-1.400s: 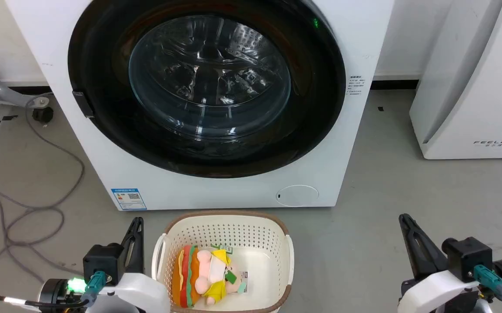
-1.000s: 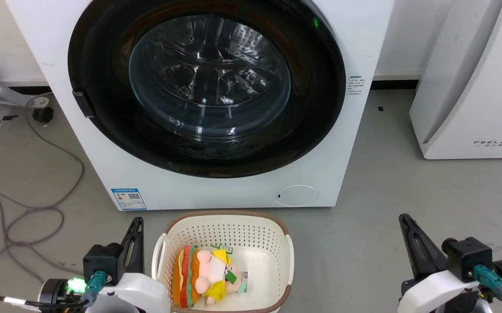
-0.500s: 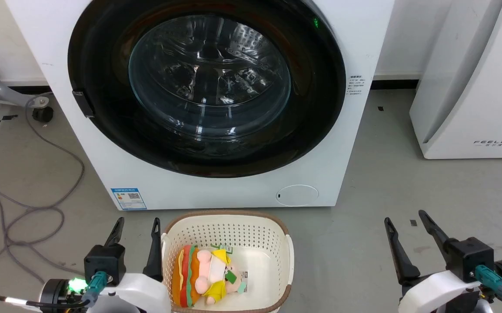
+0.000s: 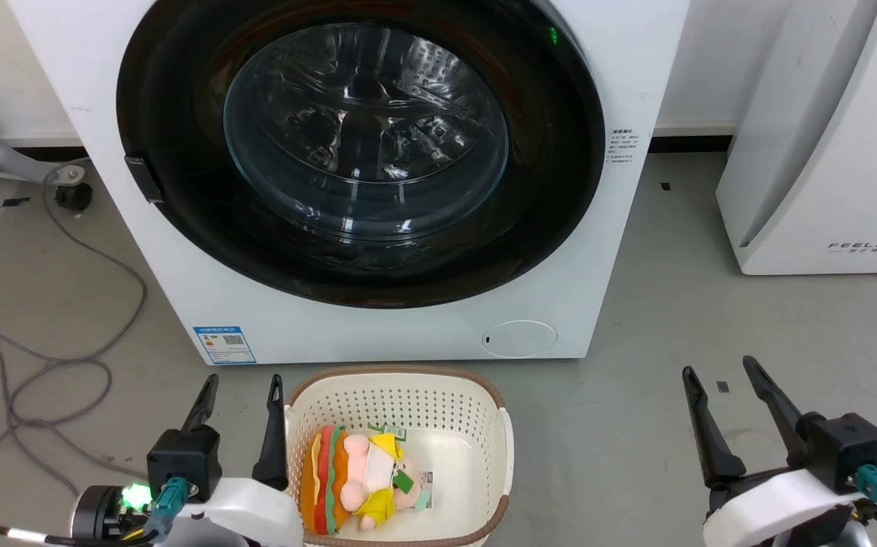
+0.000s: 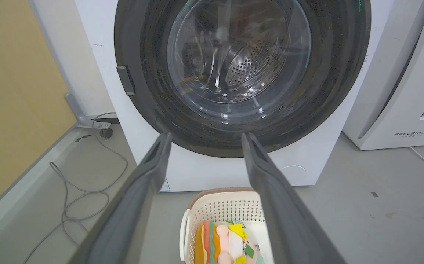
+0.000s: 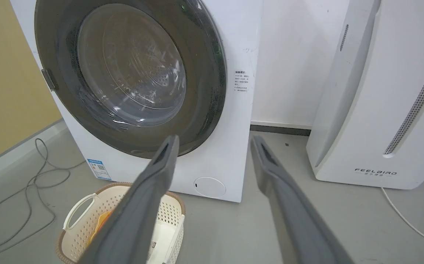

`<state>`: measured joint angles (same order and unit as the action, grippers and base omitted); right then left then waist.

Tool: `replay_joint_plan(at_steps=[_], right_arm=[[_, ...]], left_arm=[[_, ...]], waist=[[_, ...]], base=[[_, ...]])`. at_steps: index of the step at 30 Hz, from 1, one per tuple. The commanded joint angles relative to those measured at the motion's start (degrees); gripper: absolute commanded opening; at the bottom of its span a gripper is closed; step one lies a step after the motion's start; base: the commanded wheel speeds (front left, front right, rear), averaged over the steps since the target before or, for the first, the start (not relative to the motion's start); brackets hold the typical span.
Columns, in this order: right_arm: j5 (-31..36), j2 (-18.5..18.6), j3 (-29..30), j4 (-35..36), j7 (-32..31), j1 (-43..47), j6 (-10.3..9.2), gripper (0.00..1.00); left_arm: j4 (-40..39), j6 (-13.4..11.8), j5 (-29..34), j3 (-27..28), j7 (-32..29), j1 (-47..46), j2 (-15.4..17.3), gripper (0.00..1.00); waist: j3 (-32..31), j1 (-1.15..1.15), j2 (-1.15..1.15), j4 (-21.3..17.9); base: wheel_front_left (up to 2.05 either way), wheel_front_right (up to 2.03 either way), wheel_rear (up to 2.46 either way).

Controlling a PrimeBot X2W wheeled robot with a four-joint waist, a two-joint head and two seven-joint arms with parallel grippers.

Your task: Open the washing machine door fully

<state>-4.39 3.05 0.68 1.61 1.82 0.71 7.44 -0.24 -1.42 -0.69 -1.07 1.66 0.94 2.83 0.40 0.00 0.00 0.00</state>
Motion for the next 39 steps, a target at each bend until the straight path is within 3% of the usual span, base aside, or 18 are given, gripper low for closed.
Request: replay_joint_plan(at_steps=[1, 16, 17, 18, 24, 39], right_arm=[[-0.97, -0.03, 0.16, 0.62, 0.68, 0.37, 0.01, 1.00], [-4.00, -0.05, 0.26, 1.50, 2.35, 0.75, 0.01, 1.00], [-4.23, -0.05, 0.27, 1.56, 2.47, 0.77, 0.01, 0.67], [-4.50, -0.05, 0.21, 1.59, 2.59, 0.79, 0.01, 0.00], [-9.53, -0.06, -0.37, 1.22, 3.30, 1.03, 0.02, 0.00], [-42.15, -0.08, -0.92, -0.99, 4.42, 1.20, 0.02, 0.00]], left_arm=[[-0.53, -0.55, -0.38, -0.15, 0.78, -0.23, 0.02, 1.00], [-1.19, -1.58, -0.75, -0.62, 2.46, -0.30, 0.02, 1.00], [-1.22, -1.67, -0.78, -0.67, 2.58, -0.30, 0.02, 1.00], [-1.25, -1.77, -0.80, -0.74, 2.70, -0.28, 0.02, 1.00], [-1.31, -2.28, -1.00, -1.14, 3.42, -0.20, 0.02, 1.00], [-1.61, -3.37, -1.45, -1.66, 5.21, 0.11, 0.03, 1.00]], waist=[[0.03, 0.00, 0.00, 0.00], [0.21, 0.00, 0.00, 0.06], [0.22, 0.00, 0.00, 0.07], [0.23, 0.00, 0.00, 0.08], [0.23, 0.00, 0.00, 0.12], [0.26, 0.00, 0.00, 0.24]], base=[[0.00, 0.00, 0.00], [0.00, 0.00, 0.00], [0.00, 0.00, 0.00], [0.00, 0.00, 0.00], [0.00, 0.00, 0.00], [0.00, 0.00, 0.00]])
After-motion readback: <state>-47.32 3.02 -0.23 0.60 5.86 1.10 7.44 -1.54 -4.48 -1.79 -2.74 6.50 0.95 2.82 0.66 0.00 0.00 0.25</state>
